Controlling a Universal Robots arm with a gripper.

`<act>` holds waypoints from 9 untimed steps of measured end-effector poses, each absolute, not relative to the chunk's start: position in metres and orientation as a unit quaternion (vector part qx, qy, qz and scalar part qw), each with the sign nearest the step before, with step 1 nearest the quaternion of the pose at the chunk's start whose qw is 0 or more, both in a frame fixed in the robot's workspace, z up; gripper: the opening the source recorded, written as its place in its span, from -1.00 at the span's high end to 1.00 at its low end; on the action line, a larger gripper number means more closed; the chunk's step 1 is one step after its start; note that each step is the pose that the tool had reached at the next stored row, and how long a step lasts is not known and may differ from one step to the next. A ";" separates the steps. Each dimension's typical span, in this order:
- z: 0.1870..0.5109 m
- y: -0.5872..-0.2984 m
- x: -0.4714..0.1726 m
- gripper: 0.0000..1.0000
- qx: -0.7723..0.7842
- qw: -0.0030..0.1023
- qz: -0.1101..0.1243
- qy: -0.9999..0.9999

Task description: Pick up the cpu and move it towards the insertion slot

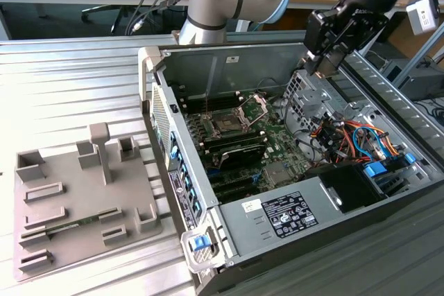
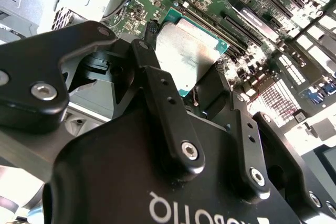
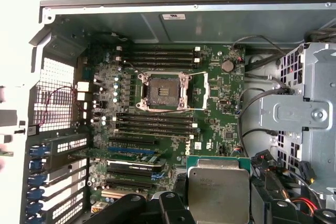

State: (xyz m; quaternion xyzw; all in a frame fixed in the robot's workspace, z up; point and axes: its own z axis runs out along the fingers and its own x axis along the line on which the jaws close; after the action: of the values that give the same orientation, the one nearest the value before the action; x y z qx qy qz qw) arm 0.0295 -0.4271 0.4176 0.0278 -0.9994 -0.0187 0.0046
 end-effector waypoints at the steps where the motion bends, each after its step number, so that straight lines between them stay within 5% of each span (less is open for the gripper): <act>1: 0.418 -0.427 0.030 -0.09 0.028 0.005 -0.019 -0.999; 9: 0.417 -0.427 0.031 -0.09 0.028 0.005 -0.019 -0.999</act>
State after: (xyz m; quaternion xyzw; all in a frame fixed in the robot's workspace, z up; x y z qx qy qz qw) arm 0.0312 -0.4271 0.4174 0.0278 -0.9994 -0.0187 0.0046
